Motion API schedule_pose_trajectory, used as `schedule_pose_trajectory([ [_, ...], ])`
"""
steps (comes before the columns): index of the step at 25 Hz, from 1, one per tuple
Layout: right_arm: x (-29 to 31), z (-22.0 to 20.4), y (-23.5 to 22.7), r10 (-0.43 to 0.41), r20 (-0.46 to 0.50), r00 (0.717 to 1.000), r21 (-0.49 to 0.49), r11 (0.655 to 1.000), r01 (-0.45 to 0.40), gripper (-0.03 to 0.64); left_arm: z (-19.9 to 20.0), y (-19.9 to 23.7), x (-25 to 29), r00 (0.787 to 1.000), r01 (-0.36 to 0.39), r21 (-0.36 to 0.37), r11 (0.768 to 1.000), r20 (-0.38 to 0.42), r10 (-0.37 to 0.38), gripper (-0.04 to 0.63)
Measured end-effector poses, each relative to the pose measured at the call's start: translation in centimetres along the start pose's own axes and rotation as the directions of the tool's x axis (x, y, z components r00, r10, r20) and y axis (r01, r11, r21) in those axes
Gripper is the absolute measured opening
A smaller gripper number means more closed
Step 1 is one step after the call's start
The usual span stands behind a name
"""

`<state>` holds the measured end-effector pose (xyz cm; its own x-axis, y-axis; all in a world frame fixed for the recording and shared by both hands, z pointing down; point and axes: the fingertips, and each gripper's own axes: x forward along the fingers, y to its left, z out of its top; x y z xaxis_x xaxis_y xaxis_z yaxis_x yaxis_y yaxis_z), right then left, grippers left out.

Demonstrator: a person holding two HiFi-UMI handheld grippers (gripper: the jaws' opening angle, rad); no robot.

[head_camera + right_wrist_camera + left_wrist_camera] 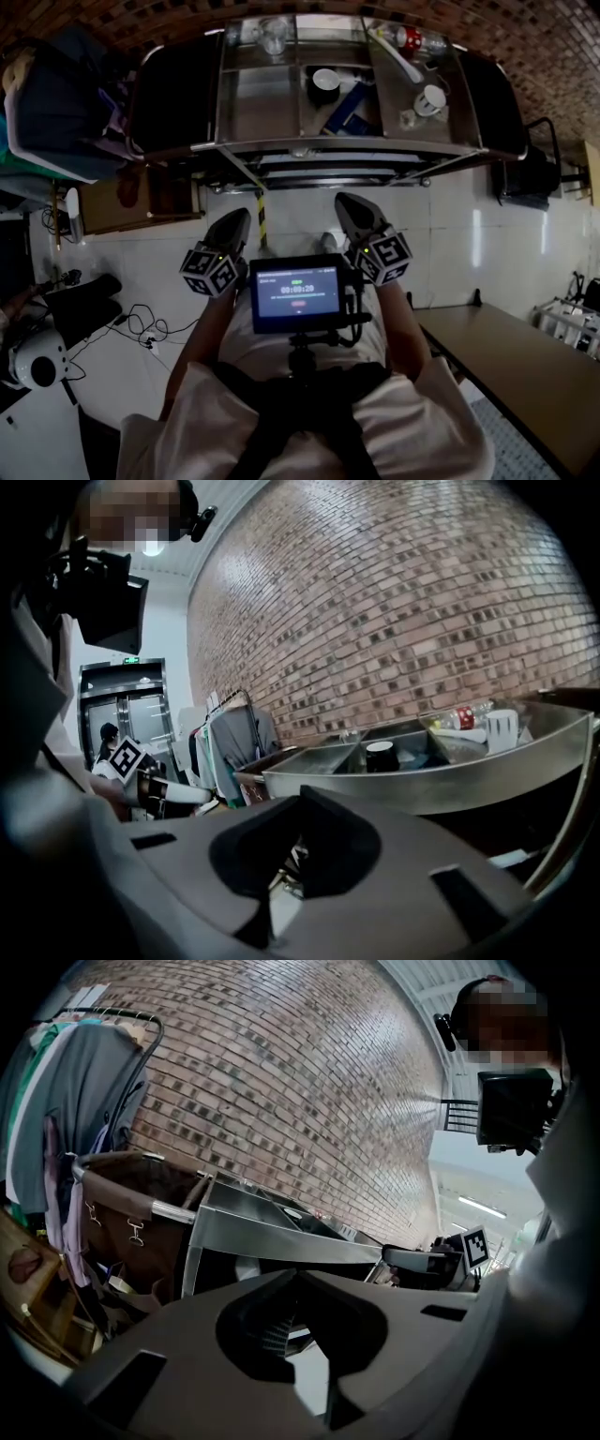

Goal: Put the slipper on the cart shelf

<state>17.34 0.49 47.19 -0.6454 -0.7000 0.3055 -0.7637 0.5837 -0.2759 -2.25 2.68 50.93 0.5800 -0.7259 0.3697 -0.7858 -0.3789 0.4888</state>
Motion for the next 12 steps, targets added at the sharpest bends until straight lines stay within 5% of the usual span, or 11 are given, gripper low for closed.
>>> schedule_pose_trajectory([
  [12,-0.7,-0.3,-1.9,0.004,-0.019,1.0,-0.042,0.999,-0.004,0.012,-0.3,-1.7,1.9,0.999,0.003,0.013,1.0,-0.034,-0.002,0.002],
])
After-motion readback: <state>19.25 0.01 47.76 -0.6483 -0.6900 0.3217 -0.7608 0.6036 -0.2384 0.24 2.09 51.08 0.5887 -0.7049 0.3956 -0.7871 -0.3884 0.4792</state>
